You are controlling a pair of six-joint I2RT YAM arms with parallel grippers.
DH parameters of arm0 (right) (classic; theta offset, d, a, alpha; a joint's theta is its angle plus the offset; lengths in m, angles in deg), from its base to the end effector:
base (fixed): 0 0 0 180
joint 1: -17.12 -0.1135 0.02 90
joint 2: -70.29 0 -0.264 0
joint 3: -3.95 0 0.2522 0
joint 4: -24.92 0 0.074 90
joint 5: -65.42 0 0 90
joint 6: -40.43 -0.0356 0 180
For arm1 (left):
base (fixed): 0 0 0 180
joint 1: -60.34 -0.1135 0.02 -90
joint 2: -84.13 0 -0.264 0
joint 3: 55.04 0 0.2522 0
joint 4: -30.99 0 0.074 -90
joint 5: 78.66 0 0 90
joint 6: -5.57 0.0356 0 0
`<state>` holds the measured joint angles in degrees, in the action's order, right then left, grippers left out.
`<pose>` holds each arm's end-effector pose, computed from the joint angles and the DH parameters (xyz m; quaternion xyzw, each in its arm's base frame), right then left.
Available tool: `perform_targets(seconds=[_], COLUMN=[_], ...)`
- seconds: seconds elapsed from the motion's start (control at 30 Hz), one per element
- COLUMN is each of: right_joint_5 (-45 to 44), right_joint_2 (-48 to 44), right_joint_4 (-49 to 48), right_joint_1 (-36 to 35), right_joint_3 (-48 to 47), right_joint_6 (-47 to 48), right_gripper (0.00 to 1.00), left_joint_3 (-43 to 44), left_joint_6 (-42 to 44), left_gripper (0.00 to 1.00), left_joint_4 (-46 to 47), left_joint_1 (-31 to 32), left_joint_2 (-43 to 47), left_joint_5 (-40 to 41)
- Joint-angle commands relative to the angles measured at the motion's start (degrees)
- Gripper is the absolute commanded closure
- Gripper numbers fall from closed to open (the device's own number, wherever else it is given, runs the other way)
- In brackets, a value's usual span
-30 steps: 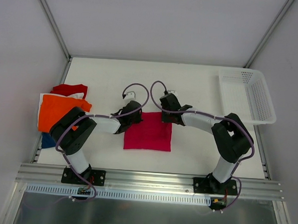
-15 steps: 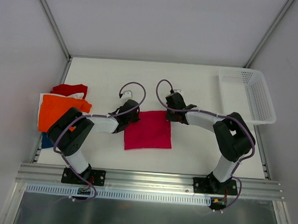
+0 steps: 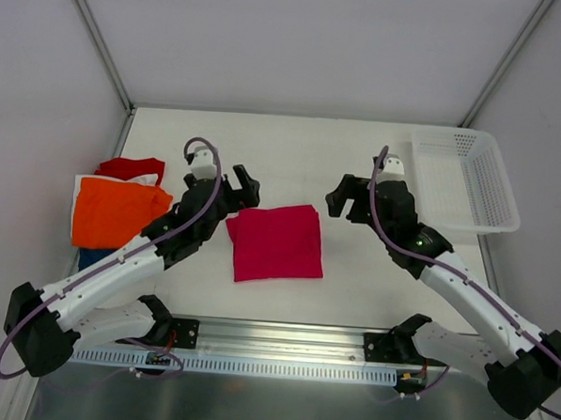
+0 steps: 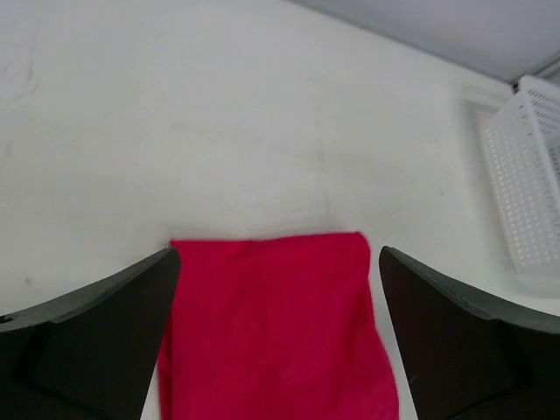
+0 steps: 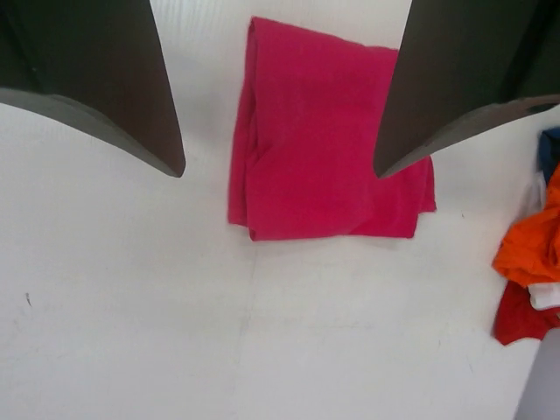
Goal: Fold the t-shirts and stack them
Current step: Fold the tshirt
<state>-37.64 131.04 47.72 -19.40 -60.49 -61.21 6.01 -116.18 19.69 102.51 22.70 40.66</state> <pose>0.2020 0.1396 0.3245 -0.1100 0.8046 0.1505 0.5638 0.1961 -0.1541 0.3224 -0.0910 0.7616 -0.2105 0.6062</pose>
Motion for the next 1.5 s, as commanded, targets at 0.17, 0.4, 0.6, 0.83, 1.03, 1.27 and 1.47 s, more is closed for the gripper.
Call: perform_targets(seconds=[0.17, 0.4, 0.6, 0.83, 1.03, 1.27, 1.47], right_joint_5=[9.88, 18.94, 20.52, 20.8, 19.65, 18.34, 18.25], right_joint_2=[0.06, 7.7, 10.61, 11.94, 9.04, 7.63, 10.61], right_joint_4=[-4.87, -21.34, -25.82, -29.25, -27.58, -26.18, -27.31], right_joint_1=[0.21, 0.3, 0.21, 0.3, 0.3, 0.3, 0.3], right_joint_3=[15.15, 23.6, 24.57, 26.68, 27.12, 26.94, 26.86], right_joint_6=[-7.06, -13.23, -14.64, -16.4, -15.7, -15.26, -15.43], right_gripper=[0.0, 0.01, 0.01, 0.01, 0.01, 0.01, 0.01], left_joint_3=[-16.59, -29.87, -36.47, -43.16, -44.73, -46.32, -45.53], left_joint_6=[-14.03, -14.13, -15.45, -16.77, -15.71, -17.38, -17.21], left_gripper=[0.01, 0.01, 0.01, 0.01, 0.01, 0.01, 0.01], left_joint_4=[-13.36, -5.36, -1.95, 9.14, 18.78, 31.01, 32.26], left_joint_1=[-0.16, -0.69, -2.88, -7.45, -9.12, -11.5, -11.5], left_joint_2=[6.58, 19.93, 27.41, 20.67, 12.4, 0.36, -2.56], left_joint_5=[-11.63, -18.33, -22.55, -28.54, -31.86, -38.46, -38.81])
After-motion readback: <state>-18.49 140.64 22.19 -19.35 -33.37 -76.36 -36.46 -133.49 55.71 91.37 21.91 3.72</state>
